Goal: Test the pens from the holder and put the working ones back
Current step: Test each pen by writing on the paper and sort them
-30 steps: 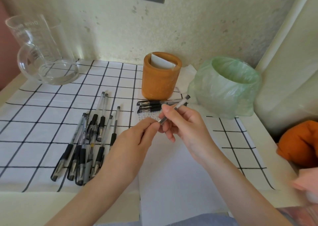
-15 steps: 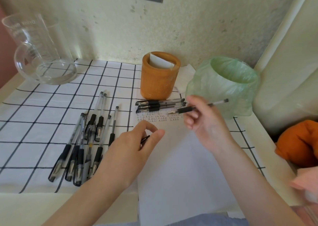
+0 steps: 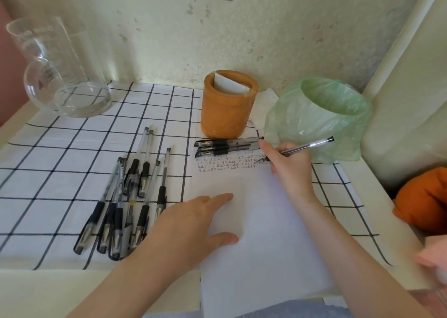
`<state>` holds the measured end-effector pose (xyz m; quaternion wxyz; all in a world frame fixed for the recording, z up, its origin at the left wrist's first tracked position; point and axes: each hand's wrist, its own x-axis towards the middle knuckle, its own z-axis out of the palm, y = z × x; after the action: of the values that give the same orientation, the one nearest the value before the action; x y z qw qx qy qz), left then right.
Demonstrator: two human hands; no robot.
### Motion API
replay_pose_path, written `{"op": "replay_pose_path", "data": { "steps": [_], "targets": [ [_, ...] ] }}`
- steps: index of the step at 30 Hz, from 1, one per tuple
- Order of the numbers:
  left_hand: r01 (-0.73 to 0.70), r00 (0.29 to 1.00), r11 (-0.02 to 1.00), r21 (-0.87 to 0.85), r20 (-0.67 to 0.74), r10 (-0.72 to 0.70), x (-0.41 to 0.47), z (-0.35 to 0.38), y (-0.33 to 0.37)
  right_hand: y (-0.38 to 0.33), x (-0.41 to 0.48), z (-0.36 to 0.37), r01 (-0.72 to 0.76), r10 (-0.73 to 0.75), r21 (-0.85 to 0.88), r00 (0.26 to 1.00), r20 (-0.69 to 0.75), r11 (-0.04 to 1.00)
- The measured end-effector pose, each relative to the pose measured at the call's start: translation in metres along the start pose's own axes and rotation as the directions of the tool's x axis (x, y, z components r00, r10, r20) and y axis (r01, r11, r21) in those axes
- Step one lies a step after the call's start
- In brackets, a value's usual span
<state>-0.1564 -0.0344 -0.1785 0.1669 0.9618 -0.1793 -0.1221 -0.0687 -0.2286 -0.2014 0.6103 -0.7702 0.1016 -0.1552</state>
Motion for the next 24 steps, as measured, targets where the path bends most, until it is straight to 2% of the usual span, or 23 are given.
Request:
{"op": "replay_pose_path", "data": {
  "steps": [9,24],
  "targets": [
    [0.012,1.0,1.0,-0.019,0.003,-0.012,0.001,0.002,-0.001,0.011,0.001,0.002,0.051,-0.055,-0.061,0.997,-0.063,0.997],
    [0.013,1.0,1.0,-0.02,0.004,-0.013,0.001,0.002,-0.002,0.014,0.003,0.004,0.083,-0.088,-0.099,0.995,-0.044,0.992]
  ]
}}
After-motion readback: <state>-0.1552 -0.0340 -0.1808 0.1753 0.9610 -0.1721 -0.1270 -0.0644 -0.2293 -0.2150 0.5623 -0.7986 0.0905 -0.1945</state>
